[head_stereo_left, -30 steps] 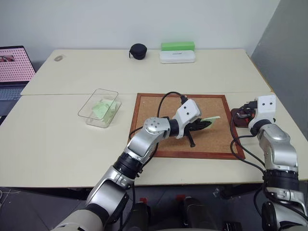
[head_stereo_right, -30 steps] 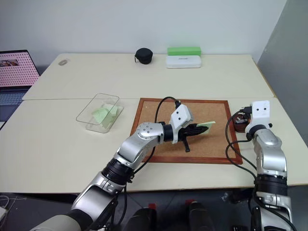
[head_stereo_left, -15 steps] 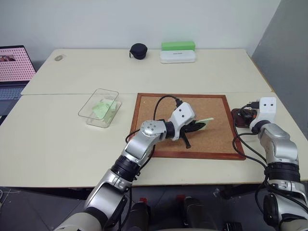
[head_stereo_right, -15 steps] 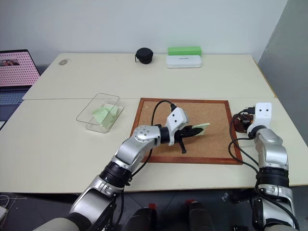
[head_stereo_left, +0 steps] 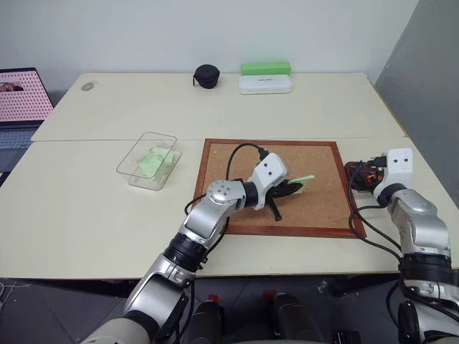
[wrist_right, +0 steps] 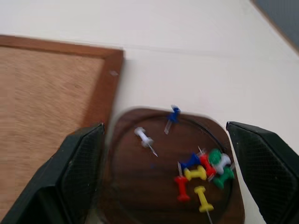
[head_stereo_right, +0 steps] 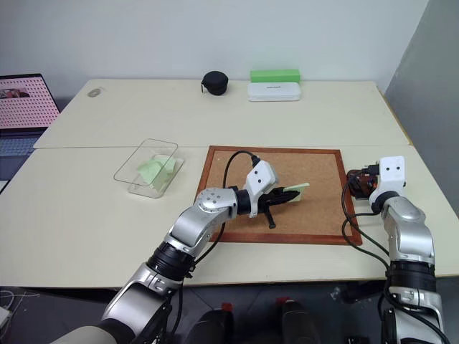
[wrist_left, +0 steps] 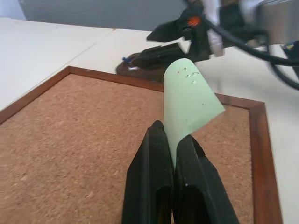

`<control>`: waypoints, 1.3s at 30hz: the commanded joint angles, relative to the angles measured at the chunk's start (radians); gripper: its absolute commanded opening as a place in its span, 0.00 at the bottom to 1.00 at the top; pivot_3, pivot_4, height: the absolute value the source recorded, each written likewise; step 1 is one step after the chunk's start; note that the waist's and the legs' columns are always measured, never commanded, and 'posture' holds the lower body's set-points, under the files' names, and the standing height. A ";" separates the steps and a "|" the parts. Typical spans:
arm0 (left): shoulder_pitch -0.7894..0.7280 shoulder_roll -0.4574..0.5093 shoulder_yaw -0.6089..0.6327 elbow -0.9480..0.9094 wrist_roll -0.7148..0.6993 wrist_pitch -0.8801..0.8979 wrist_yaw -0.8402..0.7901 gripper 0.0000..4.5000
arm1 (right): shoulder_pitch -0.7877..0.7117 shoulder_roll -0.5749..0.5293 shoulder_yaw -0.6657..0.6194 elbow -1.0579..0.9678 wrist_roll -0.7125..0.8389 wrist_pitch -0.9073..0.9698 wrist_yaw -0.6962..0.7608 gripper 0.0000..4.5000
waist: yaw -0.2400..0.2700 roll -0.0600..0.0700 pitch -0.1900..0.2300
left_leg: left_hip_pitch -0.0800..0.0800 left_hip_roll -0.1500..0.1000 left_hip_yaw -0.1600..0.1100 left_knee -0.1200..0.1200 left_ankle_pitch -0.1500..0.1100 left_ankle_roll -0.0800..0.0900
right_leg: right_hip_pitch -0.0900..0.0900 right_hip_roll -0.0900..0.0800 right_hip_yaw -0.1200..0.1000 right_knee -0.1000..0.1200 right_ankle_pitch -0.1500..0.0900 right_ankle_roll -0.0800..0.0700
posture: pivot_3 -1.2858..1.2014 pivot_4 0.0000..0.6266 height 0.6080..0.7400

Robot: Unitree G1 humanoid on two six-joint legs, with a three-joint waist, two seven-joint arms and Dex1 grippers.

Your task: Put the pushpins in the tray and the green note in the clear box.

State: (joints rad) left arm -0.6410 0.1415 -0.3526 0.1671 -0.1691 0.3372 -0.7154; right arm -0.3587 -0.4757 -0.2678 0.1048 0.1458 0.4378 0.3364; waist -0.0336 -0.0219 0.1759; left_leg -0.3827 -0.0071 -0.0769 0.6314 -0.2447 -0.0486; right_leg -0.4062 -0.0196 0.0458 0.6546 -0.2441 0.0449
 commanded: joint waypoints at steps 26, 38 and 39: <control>-0.014 0.154 0.566 0.038 0.207 0.089 0.850 0.10 | 0.090 0.106 0.324 -0.786 0.389 0.210 0.132 1.00 | 0.007 -0.004 0.002 | -0.002 0.000 -0.004 0.001 0.000 0.000 | 0.000 -0.001 -0.005 -0.001 0.000 0.000 | 0.52 0.24 1.00; 0.038 0.144 0.532 -0.041 0.168 0.107 0.772 0.63 | 0.082 0.097 0.314 -0.727 0.356 0.181 0.112 1.00 | 0.006 -0.004 0.002 | -0.001 0.000 -0.004 0.001 0.000 0.000 | 0.000 -0.001 -0.005 0.000 0.002 -0.002 | 0.52 0.24 1.00; 0.047 0.144 0.521 -0.055 0.166 0.104 0.754 0.67 | 0.087 0.100 0.316 -0.725 0.345 0.177 0.102 1.00 | 0.005 -0.004 0.002 | -0.001 0.000 -0.004 0.001 0.000 0.000 | 0.000 -0.001 -0.005 0.000 0.002 -0.003 | 0.52 0.24 1.00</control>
State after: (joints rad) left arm -0.5971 0.2841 0.1930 0.1753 0.0043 0.4511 0.0730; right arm -0.2787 -0.3802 0.0615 -0.6050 0.5060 0.6408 0.4576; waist -0.0281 -0.0259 0.1777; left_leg -0.3841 -0.0072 -0.0810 0.6321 -0.2447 -0.0491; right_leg -0.4063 -0.0211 0.0412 0.6547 -0.2423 0.0425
